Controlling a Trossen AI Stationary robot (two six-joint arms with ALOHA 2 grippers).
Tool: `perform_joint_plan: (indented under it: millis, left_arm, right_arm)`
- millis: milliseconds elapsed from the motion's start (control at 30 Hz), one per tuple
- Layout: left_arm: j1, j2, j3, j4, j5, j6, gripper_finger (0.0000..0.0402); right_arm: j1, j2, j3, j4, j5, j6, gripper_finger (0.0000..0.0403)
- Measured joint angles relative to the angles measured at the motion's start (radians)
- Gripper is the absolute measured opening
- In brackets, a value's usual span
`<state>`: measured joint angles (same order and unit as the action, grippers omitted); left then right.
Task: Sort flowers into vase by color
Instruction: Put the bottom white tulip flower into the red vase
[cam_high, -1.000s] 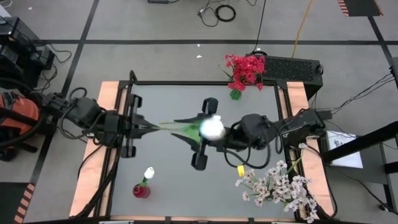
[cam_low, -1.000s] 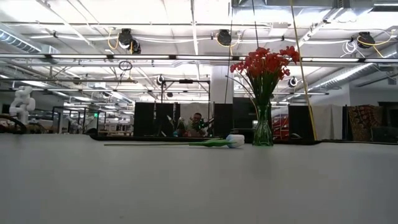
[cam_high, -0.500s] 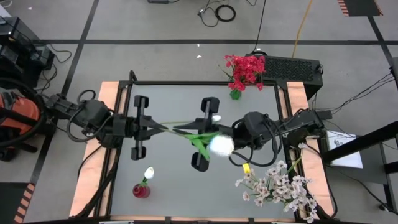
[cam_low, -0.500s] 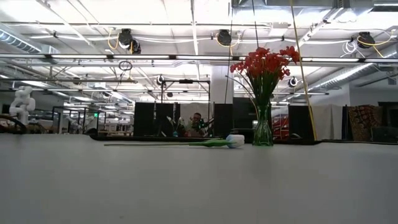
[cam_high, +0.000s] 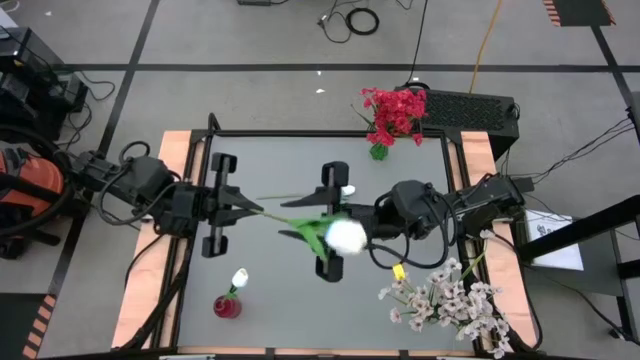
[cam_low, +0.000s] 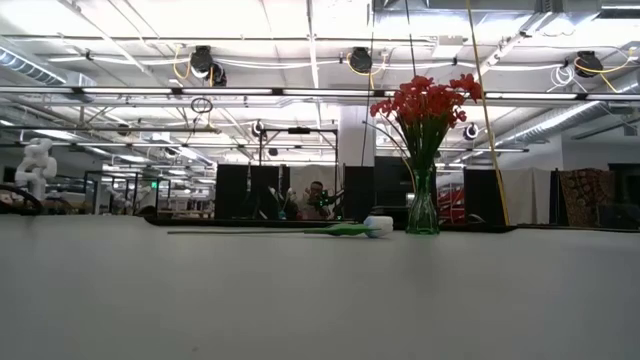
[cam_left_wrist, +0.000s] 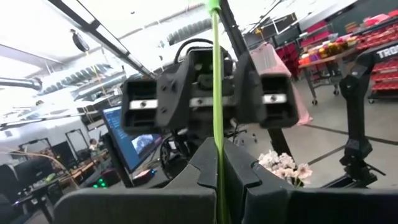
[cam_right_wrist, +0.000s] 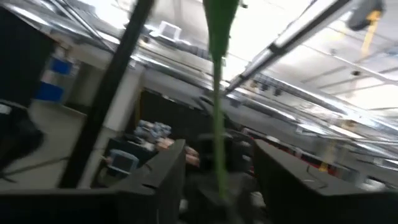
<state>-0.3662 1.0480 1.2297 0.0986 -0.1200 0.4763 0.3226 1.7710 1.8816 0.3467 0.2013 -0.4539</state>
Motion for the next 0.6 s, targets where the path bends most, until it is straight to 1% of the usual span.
perform_joint_plan:
  millis: [133,233,333,467,500,533,600]
  left_arm:
    - [0.019,0.011,0.000,0.001,0.000,-0.003,0.0001]
    - [0.032,0.013,0.000,-0.006,0.002,-0.019,0.0001]
    - [0.044,0.012,0.000,-0.004,0.016,-0.026,0.0001]
    - [0.046,0.012,0.000,-0.004,0.017,-0.026,0.0001]
    - [0.046,0.012,0.000,-0.006,0.018,-0.026,0.0002]
    - [0.046,0.012,0.000,-0.008,0.019,-0.028,0.0005]
    - [0.046,0.012,0.000,-0.016,0.009,-0.052,0.0019]
  right_arm:
    - [-0.003,0.000,0.000,0.032,-0.048,0.023,0.0190]
    - [-0.003,0.000,0.000,0.041,-0.050,0.023,0.0175]
    - [-0.003,0.000,0.000,0.047,-0.050,0.023,0.0132]
    - [-0.003,0.000,0.000,0.043,-0.046,0.023,0.0036]
    - [-0.003,0.000,0.000,0.043,-0.044,0.023,0.0019]
    - [-0.003,0.000,0.000,0.044,-0.040,0.023,0.0012]
    - [-0.003,-0.001,0.000,0.044,-0.016,0.028,0.0013]
